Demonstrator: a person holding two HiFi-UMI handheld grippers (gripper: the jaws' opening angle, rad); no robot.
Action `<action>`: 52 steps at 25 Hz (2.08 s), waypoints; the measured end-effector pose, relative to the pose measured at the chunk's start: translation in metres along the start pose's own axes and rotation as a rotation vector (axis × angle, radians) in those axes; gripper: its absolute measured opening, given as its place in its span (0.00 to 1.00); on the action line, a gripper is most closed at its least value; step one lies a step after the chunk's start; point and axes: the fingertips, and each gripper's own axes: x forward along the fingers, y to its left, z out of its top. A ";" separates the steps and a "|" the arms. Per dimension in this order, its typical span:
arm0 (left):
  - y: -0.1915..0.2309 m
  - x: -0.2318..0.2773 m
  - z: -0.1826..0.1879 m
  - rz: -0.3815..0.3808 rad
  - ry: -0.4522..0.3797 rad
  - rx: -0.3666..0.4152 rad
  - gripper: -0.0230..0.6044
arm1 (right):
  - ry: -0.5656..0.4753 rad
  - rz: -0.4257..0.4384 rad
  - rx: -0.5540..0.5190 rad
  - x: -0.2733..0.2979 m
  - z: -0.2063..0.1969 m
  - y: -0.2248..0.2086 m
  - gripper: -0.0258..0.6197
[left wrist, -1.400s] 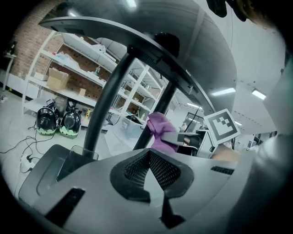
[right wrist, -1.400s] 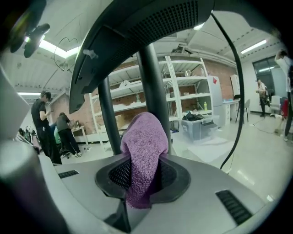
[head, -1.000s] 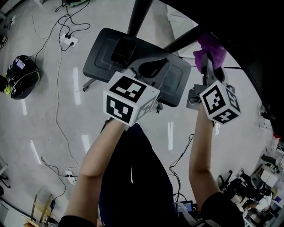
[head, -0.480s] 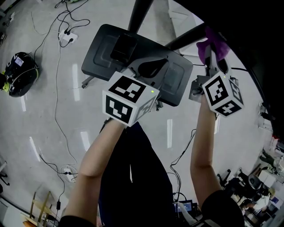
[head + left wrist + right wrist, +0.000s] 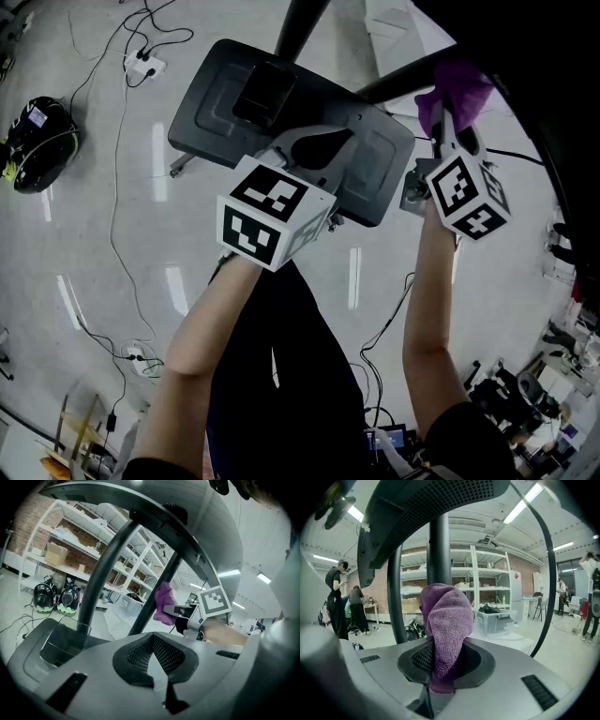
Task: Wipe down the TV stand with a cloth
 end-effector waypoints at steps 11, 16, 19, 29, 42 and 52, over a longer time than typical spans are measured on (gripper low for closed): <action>0.007 0.009 -0.022 0.027 0.019 -0.029 0.05 | 0.057 0.026 -0.005 0.018 -0.032 -0.004 0.18; 0.014 0.011 -0.032 0.044 0.025 -0.049 0.05 | 0.088 0.030 -0.010 0.027 -0.051 -0.007 0.18; 0.019 0.013 -0.039 0.054 0.028 -0.060 0.05 | 0.112 0.028 0.005 0.032 -0.064 -0.010 0.18; 0.028 0.024 -0.065 0.081 0.039 -0.112 0.05 | 0.176 0.065 0.008 0.056 -0.105 -0.013 0.18; 0.037 0.025 -0.083 0.114 0.063 -0.130 0.05 | 0.274 0.112 0.052 0.066 -0.148 0.000 0.18; 0.036 0.019 -0.083 0.115 0.070 -0.138 0.05 | 0.294 0.104 0.093 0.060 -0.151 0.003 0.18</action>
